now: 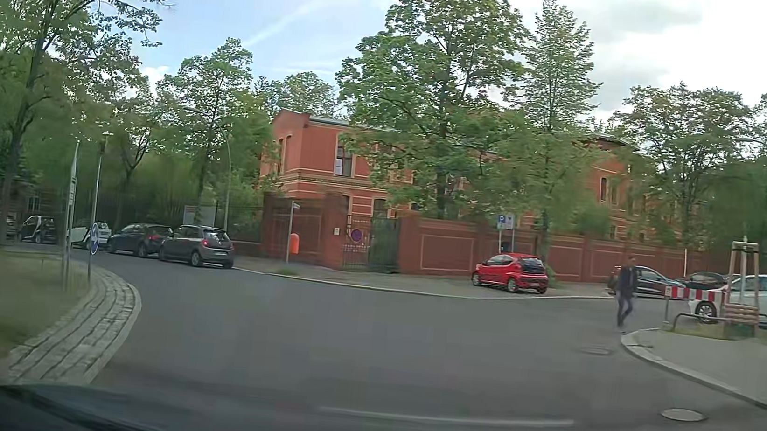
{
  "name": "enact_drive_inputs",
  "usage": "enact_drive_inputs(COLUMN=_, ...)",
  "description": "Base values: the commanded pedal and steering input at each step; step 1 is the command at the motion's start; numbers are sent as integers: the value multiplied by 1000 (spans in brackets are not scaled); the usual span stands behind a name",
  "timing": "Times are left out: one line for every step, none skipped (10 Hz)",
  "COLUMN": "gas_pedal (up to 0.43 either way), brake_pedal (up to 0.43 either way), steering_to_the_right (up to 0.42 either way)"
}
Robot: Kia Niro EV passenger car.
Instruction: Follow the waypoints while adhering to traffic rules and regulations
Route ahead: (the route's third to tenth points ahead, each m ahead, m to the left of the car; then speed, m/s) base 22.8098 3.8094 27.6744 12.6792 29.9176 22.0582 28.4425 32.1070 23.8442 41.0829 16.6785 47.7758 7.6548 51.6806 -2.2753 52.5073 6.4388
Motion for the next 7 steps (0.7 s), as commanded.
enact_drive_inputs(gas_pedal=177, brake_pedal=24, steering_to_the_right=-191)
enact_drive_inputs(gas_pedal=189, brake_pedal=18, steering_to_the_right=-200)
enact_drive_inputs(gas_pedal=197, brake_pedal=18, steering_to_the_right=-202)
enact_drive_inputs(gas_pedal=209, brake_pedal=18, steering_to_the_right=-201)
enact_drive_inputs(gas_pedal=209, brake_pedal=18, steering_to_the_right=-197)
enact_drive_inputs(gas_pedal=209, brake_pedal=18, steering_to_the_right=-181)
enact_drive_inputs(gas_pedal=209, brake_pedal=18, steering_to_the_right=-166)
